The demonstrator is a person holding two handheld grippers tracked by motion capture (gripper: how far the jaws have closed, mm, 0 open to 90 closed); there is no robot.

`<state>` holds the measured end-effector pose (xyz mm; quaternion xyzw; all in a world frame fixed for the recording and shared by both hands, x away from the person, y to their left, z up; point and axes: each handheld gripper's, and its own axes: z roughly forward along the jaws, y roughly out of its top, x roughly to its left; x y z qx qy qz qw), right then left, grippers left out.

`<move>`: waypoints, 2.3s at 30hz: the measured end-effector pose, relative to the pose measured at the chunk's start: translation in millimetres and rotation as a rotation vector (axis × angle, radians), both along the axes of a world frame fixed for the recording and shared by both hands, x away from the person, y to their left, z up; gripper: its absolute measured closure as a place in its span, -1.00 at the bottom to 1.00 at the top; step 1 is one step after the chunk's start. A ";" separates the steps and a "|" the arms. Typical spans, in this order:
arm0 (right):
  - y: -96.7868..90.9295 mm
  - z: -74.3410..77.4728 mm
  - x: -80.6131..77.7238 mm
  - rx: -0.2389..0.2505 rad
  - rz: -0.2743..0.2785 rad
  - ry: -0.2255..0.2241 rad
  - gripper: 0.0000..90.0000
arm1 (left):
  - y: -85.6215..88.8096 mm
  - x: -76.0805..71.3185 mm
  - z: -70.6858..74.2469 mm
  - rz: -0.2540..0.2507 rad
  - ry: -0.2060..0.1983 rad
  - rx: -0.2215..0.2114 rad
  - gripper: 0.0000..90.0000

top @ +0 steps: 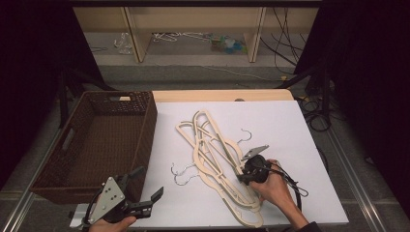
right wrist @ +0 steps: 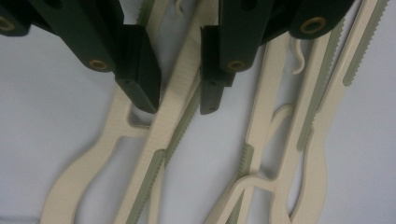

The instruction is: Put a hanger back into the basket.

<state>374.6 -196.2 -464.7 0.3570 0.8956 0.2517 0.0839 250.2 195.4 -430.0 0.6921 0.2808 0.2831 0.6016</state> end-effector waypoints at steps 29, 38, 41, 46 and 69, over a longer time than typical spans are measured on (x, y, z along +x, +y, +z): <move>-11.5 41.7 -11.1 -0.133 0.102 -0.029 0.78 | -8.1 -1.4 -2.2 -0.034 0.007 0.045 -0.63; -15.7 55.2 -17.0 -0.193 0.155 -0.047 0.78 | -44.2 7.5 -18.5 -0.133 0.061 0.234 -0.57; -16.5 59.8 -18.4 -0.201 0.171 -0.046 0.78 | -52.6 15.5 -26.7 -0.140 0.082 0.278 -0.55; -17.3 66.3 -19.5 -0.207 0.192 -0.037 0.78 | -69.4 34.0 -41.6 -0.150 0.098 0.381 -0.54; -20.0 68.4 -16.9 -0.210 0.222 -0.012 0.78 | -116.0 60.7 -59.6 -0.251 -0.010 0.838 -0.29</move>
